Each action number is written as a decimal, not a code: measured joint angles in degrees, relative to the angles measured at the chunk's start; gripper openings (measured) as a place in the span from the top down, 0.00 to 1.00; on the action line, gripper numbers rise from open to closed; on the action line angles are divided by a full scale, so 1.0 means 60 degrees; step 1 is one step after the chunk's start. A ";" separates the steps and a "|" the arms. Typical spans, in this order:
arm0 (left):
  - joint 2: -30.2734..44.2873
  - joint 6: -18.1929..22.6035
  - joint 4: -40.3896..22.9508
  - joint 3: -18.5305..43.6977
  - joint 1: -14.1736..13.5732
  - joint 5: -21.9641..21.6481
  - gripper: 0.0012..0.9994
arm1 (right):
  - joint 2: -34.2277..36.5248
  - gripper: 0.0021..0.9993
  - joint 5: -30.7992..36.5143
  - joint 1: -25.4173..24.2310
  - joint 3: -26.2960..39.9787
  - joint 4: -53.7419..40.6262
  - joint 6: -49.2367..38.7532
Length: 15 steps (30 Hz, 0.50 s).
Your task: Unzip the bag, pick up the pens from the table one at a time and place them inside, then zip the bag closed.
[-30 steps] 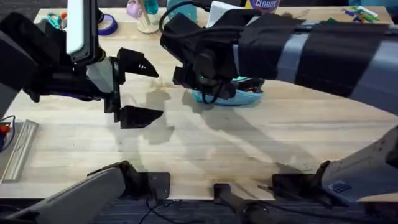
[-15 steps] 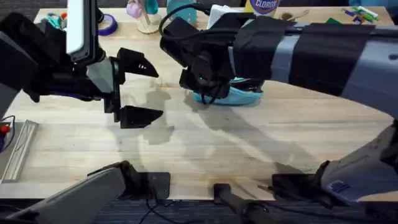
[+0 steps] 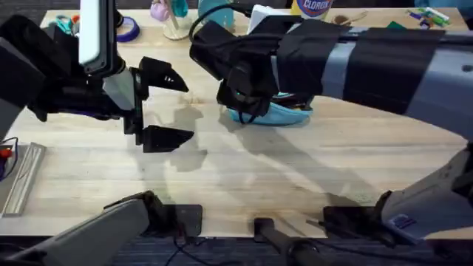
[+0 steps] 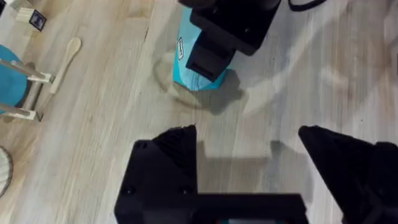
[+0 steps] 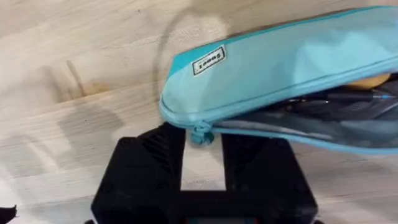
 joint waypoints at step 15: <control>0.0000 0.0000 0.0000 0.0000 0.0000 0.0000 0.01 | -0.0004 0.97 0.0100 0.0000 0.0000 -0.0098 0.0031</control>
